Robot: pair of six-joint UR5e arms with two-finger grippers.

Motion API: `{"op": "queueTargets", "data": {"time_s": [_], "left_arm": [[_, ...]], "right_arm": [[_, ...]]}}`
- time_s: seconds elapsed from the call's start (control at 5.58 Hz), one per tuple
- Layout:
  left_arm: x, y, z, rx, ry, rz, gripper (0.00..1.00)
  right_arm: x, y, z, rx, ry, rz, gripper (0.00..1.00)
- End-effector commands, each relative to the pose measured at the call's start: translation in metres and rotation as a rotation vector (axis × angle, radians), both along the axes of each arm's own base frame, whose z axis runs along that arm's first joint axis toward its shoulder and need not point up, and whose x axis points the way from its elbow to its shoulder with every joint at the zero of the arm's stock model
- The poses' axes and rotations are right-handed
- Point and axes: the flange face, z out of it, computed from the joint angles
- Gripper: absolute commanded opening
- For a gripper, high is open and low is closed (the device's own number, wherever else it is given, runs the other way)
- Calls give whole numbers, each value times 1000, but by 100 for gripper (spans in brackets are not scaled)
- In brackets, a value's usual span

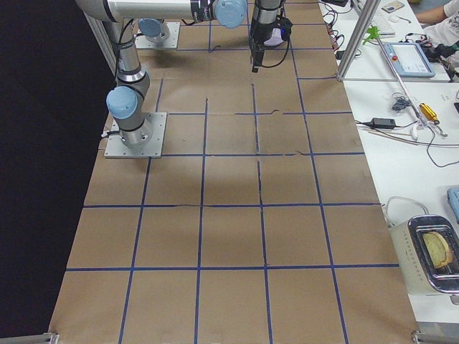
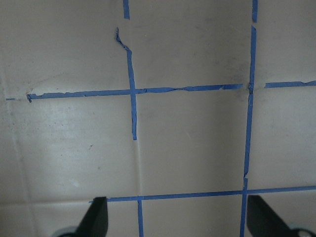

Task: Flip cup and place on plate
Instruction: 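Lower the mug onto the plate center with the left gripper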

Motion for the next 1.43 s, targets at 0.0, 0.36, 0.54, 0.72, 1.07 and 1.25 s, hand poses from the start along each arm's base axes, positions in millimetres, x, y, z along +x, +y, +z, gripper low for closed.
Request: {"op": "queueTargets", "data": {"time_s": [0.0,0.36,0.54,0.72,1.07,1.25], "left_arm": [[-11,1,-1,-1,-1,-10,7],[-10,1,2,-7,-2,-10,87],[-9,2,2,-5,-1,-7,98],[-9,2,7,-10,-3,-6,98],[-14,7,44,-21,1,137,98],[-21,15,74,-24,15,223,98]], "right_arm": [[0,0,0,-1,0,0,100],[0,0,0,0,0,0,100],[0,0,0,0,0,0,100],[0,0,0,0,0,0,100],[0,0,0,0,0,0,100],[0,0,0,0,0,0,100]]}}
